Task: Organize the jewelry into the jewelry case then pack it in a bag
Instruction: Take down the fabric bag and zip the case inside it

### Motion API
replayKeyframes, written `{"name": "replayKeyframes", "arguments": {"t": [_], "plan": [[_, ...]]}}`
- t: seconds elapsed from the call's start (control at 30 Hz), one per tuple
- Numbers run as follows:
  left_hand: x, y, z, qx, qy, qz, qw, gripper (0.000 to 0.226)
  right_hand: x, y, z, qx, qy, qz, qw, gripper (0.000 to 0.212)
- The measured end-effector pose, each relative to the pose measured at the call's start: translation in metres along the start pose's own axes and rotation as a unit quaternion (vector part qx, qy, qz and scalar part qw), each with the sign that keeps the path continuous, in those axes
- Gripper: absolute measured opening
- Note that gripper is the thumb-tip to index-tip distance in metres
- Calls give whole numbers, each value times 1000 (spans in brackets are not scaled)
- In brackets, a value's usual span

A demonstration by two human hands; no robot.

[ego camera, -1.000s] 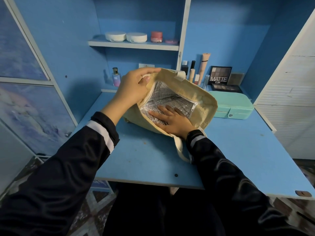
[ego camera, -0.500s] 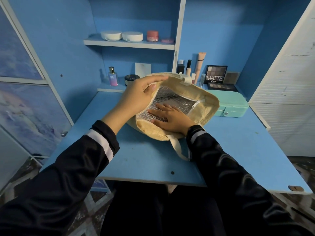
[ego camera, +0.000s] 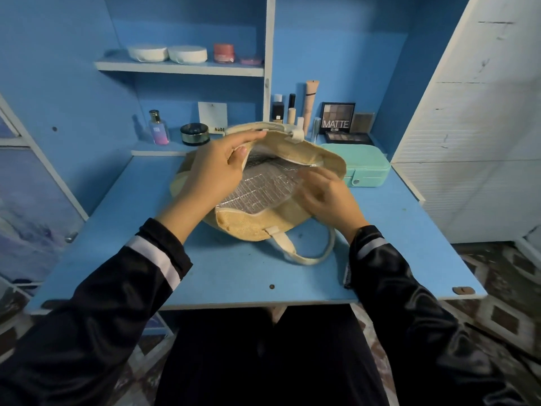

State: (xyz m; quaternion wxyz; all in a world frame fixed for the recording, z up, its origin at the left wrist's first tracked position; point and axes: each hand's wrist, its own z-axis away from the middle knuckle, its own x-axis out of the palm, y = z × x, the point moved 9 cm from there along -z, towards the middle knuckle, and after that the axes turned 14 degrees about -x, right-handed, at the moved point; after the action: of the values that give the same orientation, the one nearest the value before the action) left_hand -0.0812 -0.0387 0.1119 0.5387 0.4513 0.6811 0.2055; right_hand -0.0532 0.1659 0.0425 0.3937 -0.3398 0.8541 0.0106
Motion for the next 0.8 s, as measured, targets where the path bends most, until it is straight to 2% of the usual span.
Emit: {"name": "replayKeyframes", "arguments": {"t": [0.13,0.23,0.33,0.5,0.63,0.8], "plan": [[5,-1,0,-1,-12,2,1000,44,-47,25,23,26,132,39,990,21],[6,1,2,-5,-32,-6,999,44,-67,59,41,80,174,91,977,29],[5,3,3,-13,-44,-7,999,42,-72,94,56,163,172,62,969,39],[4,1,0,-18,-58,1,998,44,-65,131,64,266,110,-8,958,64],[2,4,2,-27,-67,20,997,45,-60,146,66,289,92,-13,953,60],[2,9,3,-34,-74,36,996,43,-61,147,71,289,109,0,951,51]]}}
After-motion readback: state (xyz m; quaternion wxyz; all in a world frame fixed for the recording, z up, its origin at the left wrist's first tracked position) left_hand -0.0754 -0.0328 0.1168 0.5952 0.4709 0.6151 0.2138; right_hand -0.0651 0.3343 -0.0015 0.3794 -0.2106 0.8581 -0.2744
